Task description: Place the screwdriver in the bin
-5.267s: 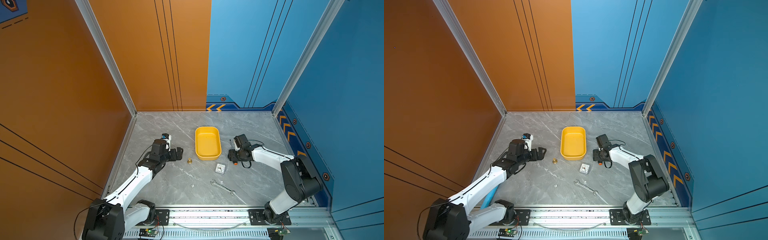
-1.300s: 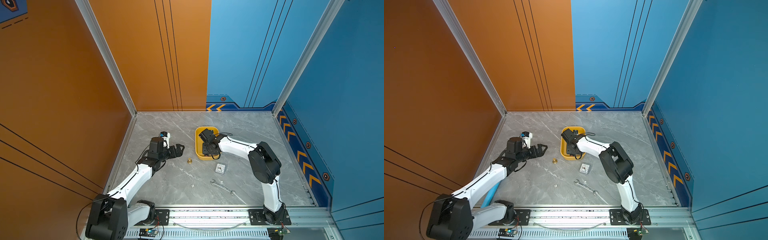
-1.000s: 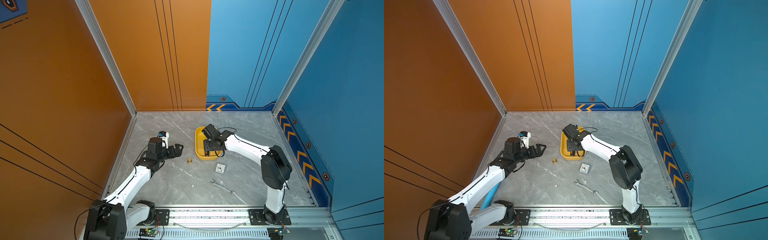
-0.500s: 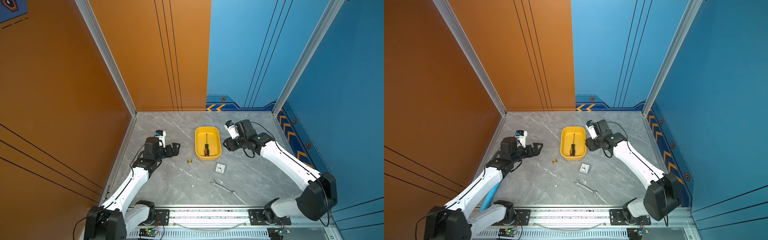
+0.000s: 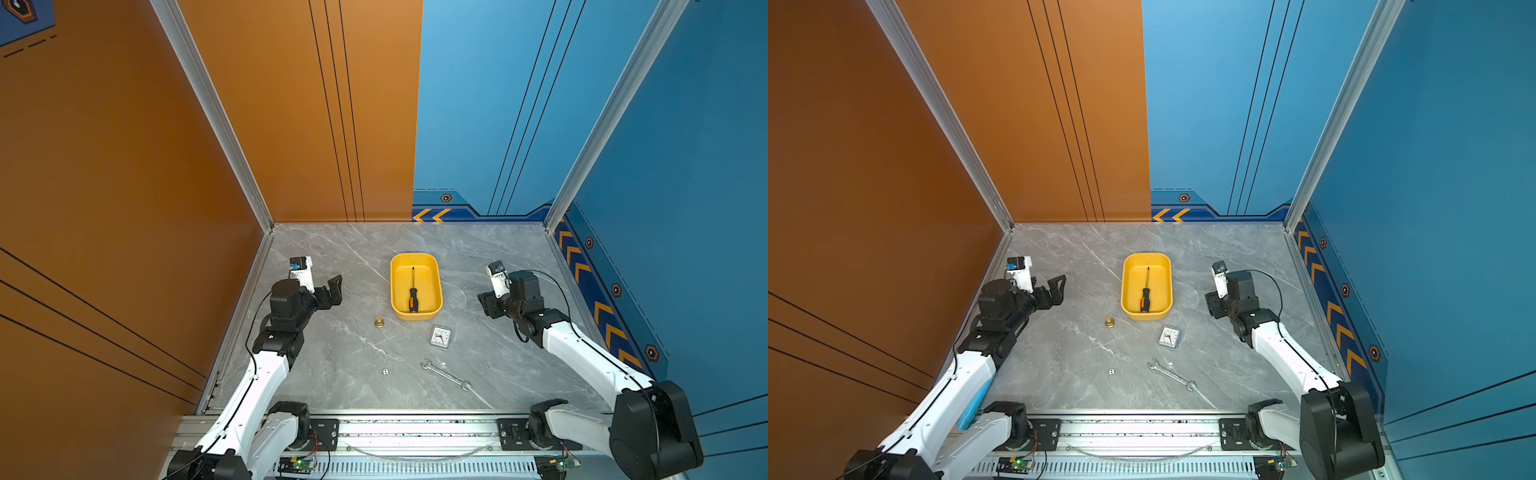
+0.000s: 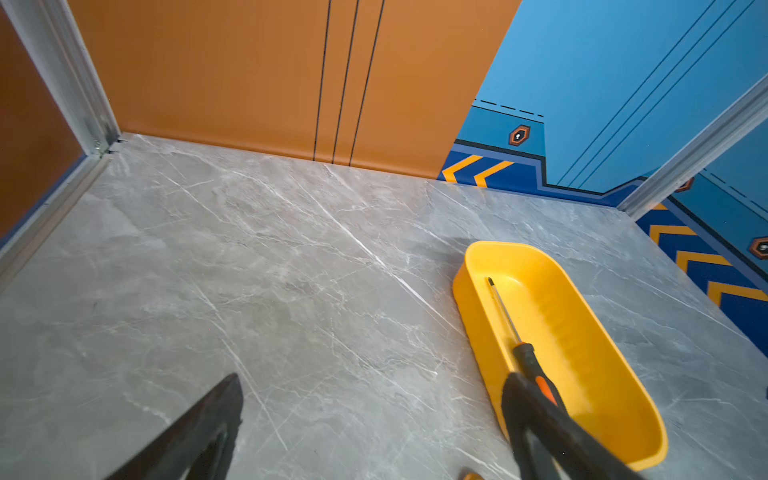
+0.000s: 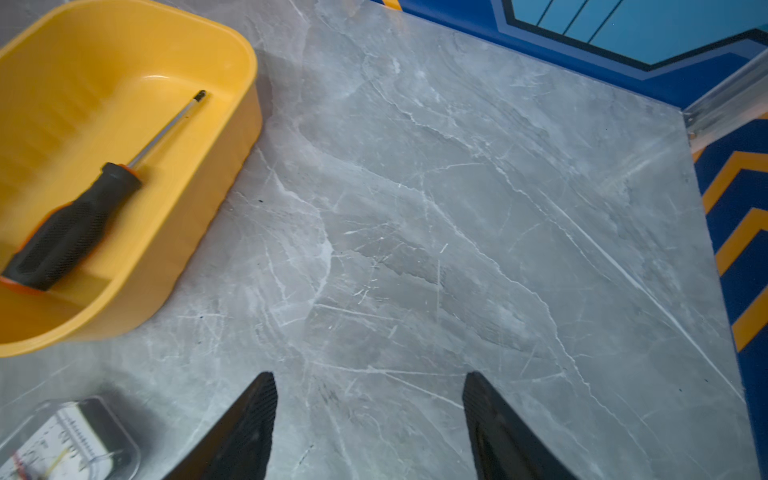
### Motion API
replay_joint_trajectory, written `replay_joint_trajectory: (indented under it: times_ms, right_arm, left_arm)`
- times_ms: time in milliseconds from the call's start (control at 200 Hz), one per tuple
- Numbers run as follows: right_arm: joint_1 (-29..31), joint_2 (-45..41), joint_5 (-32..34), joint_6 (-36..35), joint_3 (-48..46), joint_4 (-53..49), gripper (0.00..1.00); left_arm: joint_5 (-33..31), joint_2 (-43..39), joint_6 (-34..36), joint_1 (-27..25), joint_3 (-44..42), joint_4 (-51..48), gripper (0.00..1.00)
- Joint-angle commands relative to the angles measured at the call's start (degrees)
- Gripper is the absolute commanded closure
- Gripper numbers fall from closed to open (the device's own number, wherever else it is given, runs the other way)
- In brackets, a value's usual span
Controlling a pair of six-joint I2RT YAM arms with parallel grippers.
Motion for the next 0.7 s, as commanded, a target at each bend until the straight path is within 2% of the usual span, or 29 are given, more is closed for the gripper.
replay_joint_trajectory:
  times_ms: [0,200,375,546,691]
  right_arm:
    - [-1.9,-0.3,3.3,2.2,-4.7,13.4,0.3]
    - [-6.5,-1.7,1.5,7.7,-13.3,29.4,0.3]
    - [-8.7,-0.6,0.1,8.2,-16.4,36.1,0.3]
    - [-9.1,3.7,0.3,8.5,-16.8,40.5,0.3]
    - [-9.3,7.9,0.6,9.3,-16.6,44.5,0.3]
  left_arm:
    - [-4.9,-0.5,4.2,0.8,-4.3,9.7,0.02]
    - [-11.0,2.3,8.0,2.4,-8.0,14.4,0.02]
    - [-10.4,7.2,8.9,4.6,-11.0,21.1,0.02]
    - [-8.5,12.7,9.4,6.5,-13.0,28.2,0.02]
    - [-7.9,16.3,8.9,7.2,-13.3,30.5,0.02]
